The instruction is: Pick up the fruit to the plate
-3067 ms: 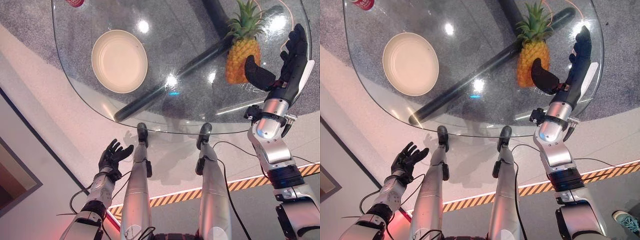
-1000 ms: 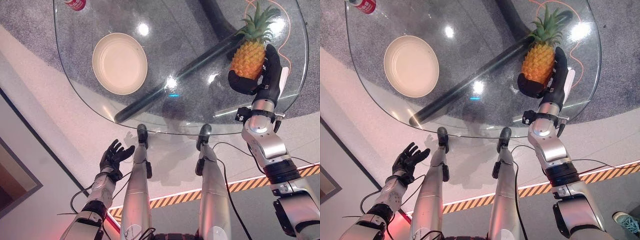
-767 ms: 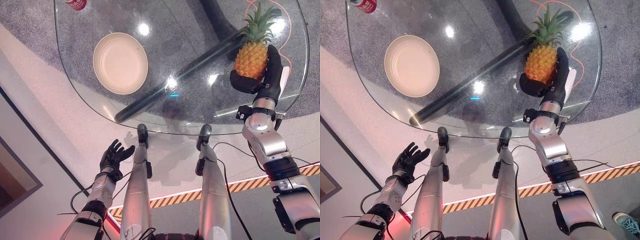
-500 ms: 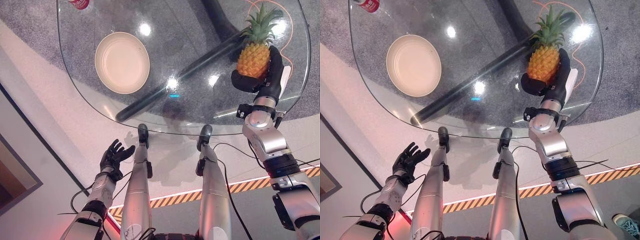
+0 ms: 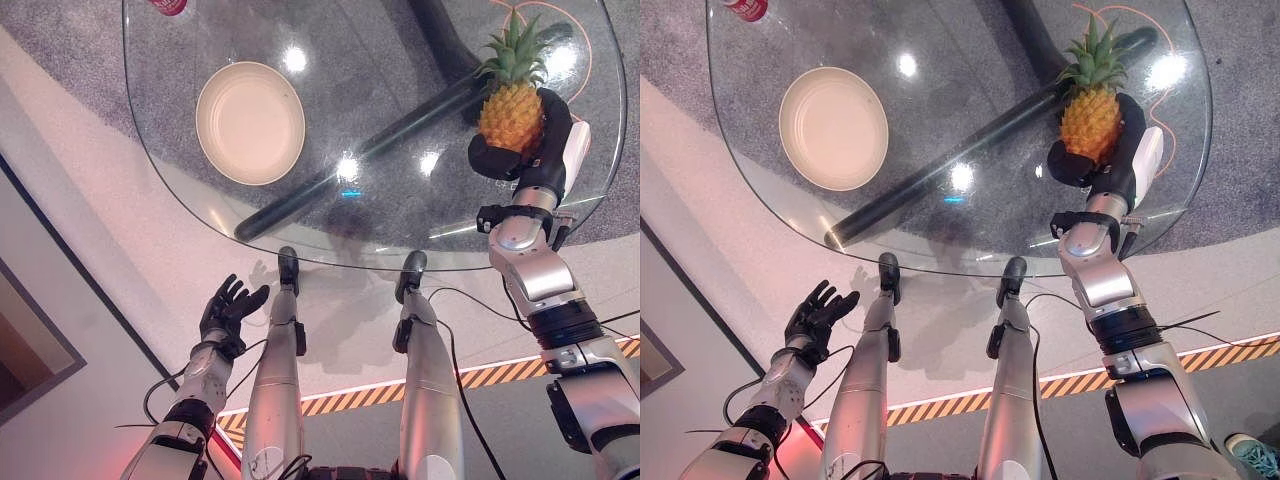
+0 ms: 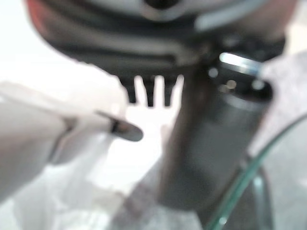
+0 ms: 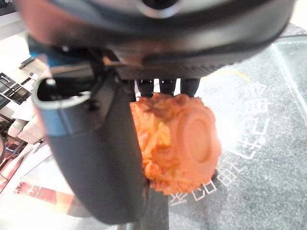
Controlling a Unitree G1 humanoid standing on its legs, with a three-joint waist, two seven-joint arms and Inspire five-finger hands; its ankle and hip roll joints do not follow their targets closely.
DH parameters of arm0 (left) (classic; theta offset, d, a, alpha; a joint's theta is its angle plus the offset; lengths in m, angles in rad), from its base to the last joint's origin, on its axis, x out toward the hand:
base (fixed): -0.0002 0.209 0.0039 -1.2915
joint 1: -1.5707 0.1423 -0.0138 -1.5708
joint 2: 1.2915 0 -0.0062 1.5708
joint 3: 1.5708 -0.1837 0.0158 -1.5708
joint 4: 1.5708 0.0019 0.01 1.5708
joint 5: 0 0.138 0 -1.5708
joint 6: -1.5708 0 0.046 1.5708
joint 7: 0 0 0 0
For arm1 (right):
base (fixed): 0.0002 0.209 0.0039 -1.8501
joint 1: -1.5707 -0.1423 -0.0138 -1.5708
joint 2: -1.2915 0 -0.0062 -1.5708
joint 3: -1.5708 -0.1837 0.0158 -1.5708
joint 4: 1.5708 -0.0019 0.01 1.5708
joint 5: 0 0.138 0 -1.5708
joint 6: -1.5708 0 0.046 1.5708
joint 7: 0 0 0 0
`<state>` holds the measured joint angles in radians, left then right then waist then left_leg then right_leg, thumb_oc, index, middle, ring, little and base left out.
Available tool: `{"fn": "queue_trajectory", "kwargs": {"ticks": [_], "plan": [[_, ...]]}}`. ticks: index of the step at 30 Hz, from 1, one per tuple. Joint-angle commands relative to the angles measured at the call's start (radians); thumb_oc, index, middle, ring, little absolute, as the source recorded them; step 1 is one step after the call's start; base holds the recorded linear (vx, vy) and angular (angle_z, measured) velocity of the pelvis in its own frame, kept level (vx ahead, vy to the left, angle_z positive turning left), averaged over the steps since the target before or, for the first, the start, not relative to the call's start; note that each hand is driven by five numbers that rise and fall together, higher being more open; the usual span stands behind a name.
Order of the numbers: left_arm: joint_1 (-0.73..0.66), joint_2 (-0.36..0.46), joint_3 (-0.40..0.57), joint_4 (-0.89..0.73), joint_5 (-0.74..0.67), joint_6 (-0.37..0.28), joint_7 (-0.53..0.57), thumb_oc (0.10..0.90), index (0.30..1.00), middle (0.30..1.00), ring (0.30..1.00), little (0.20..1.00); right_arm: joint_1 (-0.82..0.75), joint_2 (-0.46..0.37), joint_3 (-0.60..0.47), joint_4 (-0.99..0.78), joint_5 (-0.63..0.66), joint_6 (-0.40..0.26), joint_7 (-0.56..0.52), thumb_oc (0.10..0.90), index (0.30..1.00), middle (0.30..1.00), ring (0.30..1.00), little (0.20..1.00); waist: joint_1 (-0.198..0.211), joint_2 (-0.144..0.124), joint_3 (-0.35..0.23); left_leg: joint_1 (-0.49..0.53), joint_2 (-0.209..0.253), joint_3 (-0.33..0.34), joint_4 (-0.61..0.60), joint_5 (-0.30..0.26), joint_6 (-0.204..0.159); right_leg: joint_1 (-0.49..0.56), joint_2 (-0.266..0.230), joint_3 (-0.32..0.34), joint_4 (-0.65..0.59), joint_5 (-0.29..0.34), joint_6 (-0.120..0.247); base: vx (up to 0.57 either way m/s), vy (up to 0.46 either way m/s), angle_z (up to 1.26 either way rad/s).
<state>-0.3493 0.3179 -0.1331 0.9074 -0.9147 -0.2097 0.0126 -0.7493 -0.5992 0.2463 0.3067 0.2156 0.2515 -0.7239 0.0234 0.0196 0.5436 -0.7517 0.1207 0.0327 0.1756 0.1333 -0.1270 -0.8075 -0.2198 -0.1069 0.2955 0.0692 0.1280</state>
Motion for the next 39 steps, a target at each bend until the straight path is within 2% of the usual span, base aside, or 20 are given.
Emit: {"fn": "queue_trajectory", "kwargs": {"ticks": [1,4,10,14,20,27,39], "plan": [[0.028,0.017,0.038,-0.001,-0.083,-0.057,0.032,0.8,0.9,0.9,0.9,0.9,0.008,-0.05,0.056,0.018,-0.033,-0.012,-0.01,0.1,0.3,0.3,0.3,0.2,0.01,0.0,-0.024,-0.026,-0.055,-0.005,0.047,-0.055,0.031,0.015,0.028,-0.071,-0.029,-0.007,-0.008,0.0,0.0,0.0],[0.02,0.023,0.057,-0.014,-0.116,-0.091,0.068,0.8,0.9,0.9,0.9,0.9,0.007,-0.054,0.055,0.022,-0.034,-0.028,-0.024,0.1,0.3,0.3,0.3,0.2,0.011,0.0,-0.024,-0.023,-0.055,-0.006,0.047,-0.056,0.031,0.017,0.026,-0.073,-0.026,-0.01,-0.008,0.0,0.0,0.0],[-0.027,0.06,0.132,-0.05,-0.139,-0.176,0.212,0.8,0.9,0.9,0.9,0.9,0.014,-0.052,0.05,0.004,-0.058,-0.048,-0.062,0.1,0.3,0.3,0.3,0.2,0.01,-0.004,-0.024,-0.018,-0.055,-0.012,0.048,-0.057,0.029,0.02,0.027,-0.07,-0.022,-0.016,-0.008,0.0,0.0,0.0],[-0.075,0.096,0.183,-0.079,-0.125,-0.255,0.317,0.8,0.9,0.9,0.9,0.9,0.017,-0.05,0.046,-0.006,-0.072,-0.076,-0.11,0.1,0.3,0.3,0.3,0.2,0.008,-0.009,-0.024,-0.013,-0.054,-0.015,0.051,-0.06,0.025,0.026,0.025,-0.07,-0.022,-0.02,-0.009,0.0,-0.008,0.0],[-0.154,0.134,0.22,-0.119,-0.085,-0.318,0.411,0.8,0.9,0.9,0.9,0.9,0.012,-0.045,0.03,-0.015,-0.082,-0.111,-0.16,0.1,0.3,0.3,0.3,0.2,0.0,-0.013,-0.024,-0.017,-0.053,-0.017,0.058,-0.064,0.022,0.022,0.025,-0.065,-0.019,-0.024,-0.011,0.0,0.0,0.0],[-0.192,0.149,0.222,-0.18,-0.011,-0.33,0.464,0.8,0.9,0.9,0.9,0.9,0.015,-0.043,0.004,-0.043,-0.105,-0.127,-0.187,0.1,0.3,0.3,0.3,0.2,-0.002,-0.015,-0.024,-0.024,-0.053,-0.018,0.056,-0.067,0.021,0.016,0.026,-0.061,-0.022,-0.023,-0.009,0.0,0.0,0.0],[-0.207,0.133,0.234,-0.267,0.023,-0.38,0.479,0.8,0.9,0.9,0.9,0.9,0.021,-0.021,-0.041,-0.096,-0.246,-0.221,-0.284,0.1,0.3,0.3,0.3,0.2,-0.004,-0.017,-0.024,-0.03,-0.052,-0.019,0.052,-0.073,0.021,0.016,0.029,-0.058,-0.033,-0.024,-0.005,0.0,0.0,0.0]]}}
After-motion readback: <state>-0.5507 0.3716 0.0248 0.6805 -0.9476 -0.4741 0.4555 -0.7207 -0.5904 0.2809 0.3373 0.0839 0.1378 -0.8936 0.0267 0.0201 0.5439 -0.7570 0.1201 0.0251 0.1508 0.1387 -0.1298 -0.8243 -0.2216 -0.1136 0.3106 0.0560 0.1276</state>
